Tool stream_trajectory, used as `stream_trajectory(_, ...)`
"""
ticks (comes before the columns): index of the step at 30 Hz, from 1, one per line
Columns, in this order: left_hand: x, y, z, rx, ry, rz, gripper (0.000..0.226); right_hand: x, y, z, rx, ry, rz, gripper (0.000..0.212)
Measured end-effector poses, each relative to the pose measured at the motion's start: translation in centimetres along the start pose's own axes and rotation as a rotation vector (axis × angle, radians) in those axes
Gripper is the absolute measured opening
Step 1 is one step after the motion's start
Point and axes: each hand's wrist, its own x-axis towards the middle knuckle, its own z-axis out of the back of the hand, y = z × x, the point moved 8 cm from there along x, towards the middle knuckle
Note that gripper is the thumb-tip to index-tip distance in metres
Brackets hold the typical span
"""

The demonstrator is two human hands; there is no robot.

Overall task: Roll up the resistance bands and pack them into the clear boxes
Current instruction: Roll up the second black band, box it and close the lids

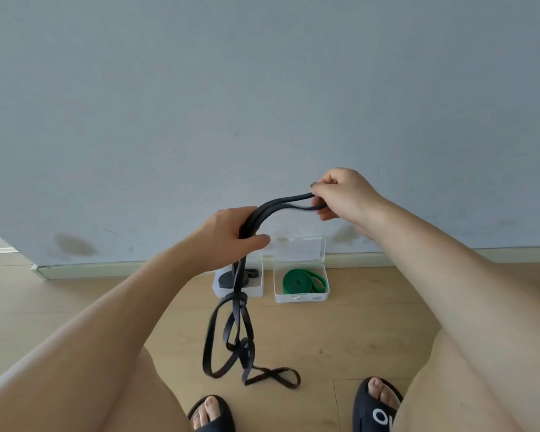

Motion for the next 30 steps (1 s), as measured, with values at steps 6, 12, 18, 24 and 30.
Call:
stream_trajectory(6, -0.6, 0.9, -1.0, -0.105, 0.185, 0.129, 0.043, -0.4, 1.5, -1.2, 0.378, 0.154, 0.054, 0.013)
stream_trajectory(12, 0.0, 0.1, -1.0, -0.212, 0.095, 0.073, 0.024, -1.2, 3.0, -2.7, 0.385, 0.236, 0.142, 0.015)
stream_trajectory(18, 0.7, -1.5, -0.4, -0.238, -0.02, -0.084, 0.018, -1.5, 4.0, -3.3, 0.213, 0.216, 0.255, 0.014)
stream_trajectory(24, 0.7, -2.0, -0.8, -0.23, -0.045, -0.098, 0.014, -1.4, 4.5, -2.9, 0.149, 0.152, 0.338, 0.014)
stream_trajectory(30, 0.7, -2.5, -1.0, -0.269, -0.032, -0.069, 0.017, -1.7, 5.1, -2.7, 0.096, 0.082, 0.425, 0.015)
